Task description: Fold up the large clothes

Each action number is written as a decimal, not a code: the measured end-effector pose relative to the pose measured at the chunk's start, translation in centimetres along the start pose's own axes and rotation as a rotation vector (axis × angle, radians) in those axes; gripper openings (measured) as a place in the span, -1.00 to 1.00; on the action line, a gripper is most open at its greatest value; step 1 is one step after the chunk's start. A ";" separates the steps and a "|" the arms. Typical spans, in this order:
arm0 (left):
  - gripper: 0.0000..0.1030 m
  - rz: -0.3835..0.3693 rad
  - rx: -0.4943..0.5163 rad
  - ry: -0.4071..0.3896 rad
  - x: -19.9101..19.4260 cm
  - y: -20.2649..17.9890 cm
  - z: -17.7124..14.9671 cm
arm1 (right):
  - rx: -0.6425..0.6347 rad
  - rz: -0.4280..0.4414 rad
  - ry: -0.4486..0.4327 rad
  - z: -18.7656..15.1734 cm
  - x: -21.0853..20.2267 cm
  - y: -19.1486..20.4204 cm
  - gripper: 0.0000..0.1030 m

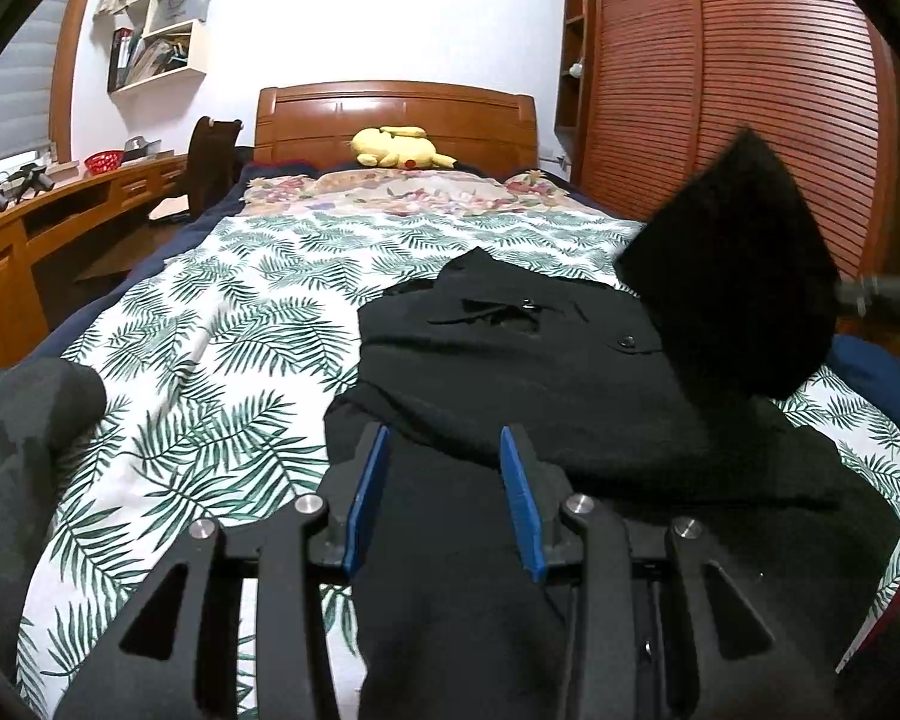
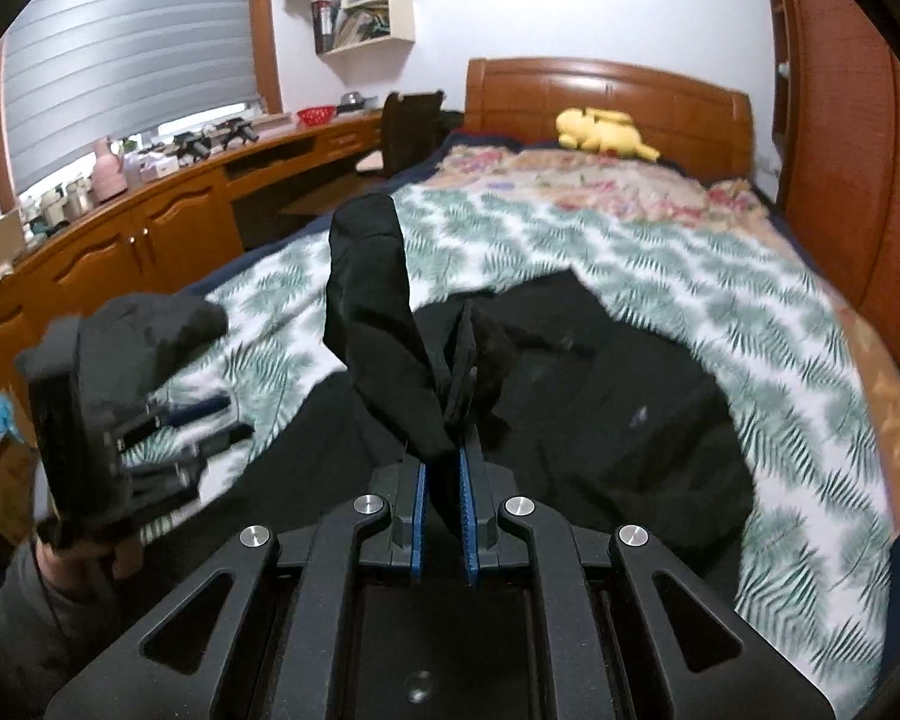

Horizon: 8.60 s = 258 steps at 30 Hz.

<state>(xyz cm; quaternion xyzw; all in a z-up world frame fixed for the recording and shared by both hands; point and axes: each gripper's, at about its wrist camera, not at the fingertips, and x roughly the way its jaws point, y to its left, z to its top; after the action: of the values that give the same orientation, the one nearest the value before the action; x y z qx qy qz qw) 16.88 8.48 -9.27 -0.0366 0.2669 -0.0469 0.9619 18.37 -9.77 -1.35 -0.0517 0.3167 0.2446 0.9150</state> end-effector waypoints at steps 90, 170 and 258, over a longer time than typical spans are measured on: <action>-0.28 -0.129 0.092 0.055 -0.4 -4.3 -1.9 | 0.108 -0.079 0.219 -15.2 -5.3 1.1 -0.60; -0.94 -0.046 0.191 0.117 -4.0 -8.1 0.0 | 0.231 -0.124 0.062 -20.2 -6.5 -6.0 0.33; -0.19 0.000 0.026 0.306 -4.9 1.7 -11.4 | 0.136 -0.300 0.215 -22.0 -7.4 -11.5 0.41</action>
<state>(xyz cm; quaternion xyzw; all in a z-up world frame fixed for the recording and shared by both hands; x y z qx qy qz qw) 6.88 10.22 -16.67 -0.0166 0.4097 -0.0554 0.9104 6.67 -28.38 -14.99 -0.0620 0.4170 0.0763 0.9036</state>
